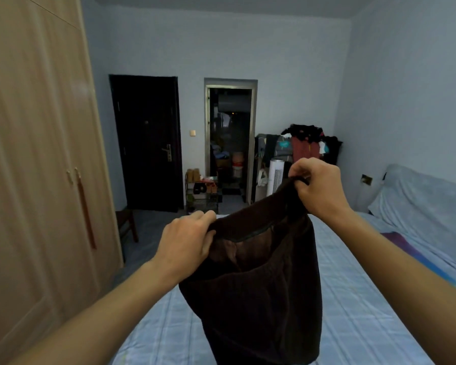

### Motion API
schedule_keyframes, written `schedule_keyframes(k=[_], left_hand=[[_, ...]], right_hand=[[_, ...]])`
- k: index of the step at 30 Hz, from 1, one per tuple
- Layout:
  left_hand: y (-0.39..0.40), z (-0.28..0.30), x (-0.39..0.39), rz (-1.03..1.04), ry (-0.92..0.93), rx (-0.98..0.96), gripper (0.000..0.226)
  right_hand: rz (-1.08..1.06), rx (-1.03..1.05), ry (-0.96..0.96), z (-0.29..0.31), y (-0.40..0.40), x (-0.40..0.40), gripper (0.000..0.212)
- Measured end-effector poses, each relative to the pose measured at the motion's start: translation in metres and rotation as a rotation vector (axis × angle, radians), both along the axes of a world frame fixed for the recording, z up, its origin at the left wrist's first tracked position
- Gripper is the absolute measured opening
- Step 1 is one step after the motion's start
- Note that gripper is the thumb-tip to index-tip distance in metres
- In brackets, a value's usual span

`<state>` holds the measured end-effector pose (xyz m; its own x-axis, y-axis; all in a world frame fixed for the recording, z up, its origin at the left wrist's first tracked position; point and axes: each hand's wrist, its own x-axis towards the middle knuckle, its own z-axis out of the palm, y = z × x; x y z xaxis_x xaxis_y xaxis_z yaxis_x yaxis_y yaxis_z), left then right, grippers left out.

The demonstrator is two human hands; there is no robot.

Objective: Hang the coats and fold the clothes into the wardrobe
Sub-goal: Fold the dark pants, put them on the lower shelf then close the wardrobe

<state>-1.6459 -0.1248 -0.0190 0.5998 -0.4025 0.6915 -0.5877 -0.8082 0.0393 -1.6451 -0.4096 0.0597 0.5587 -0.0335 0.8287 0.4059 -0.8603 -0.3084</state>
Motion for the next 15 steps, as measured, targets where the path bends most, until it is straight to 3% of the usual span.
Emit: schedule_keyframes(k=[7, 11, 15], left_hand=[[0.010, 0.027, 0.008, 0.033, -0.023, -0.151, 0.019], [0.008, 0.040, 0.014, 0.091, 0.144, -0.391, 0.020], [0.003, 0.038, 0.018, 0.117, 0.273, -0.565, 0.014]], right_hand=[[0.106, -0.233, 0.221, -0.028, -0.023, -0.007, 0.023], [0.093, -0.344, 0.325, -0.056, -0.017, -0.005, 0.026], [-0.088, -0.371, 0.485, -0.087, -0.003, -0.005, 0.035]])
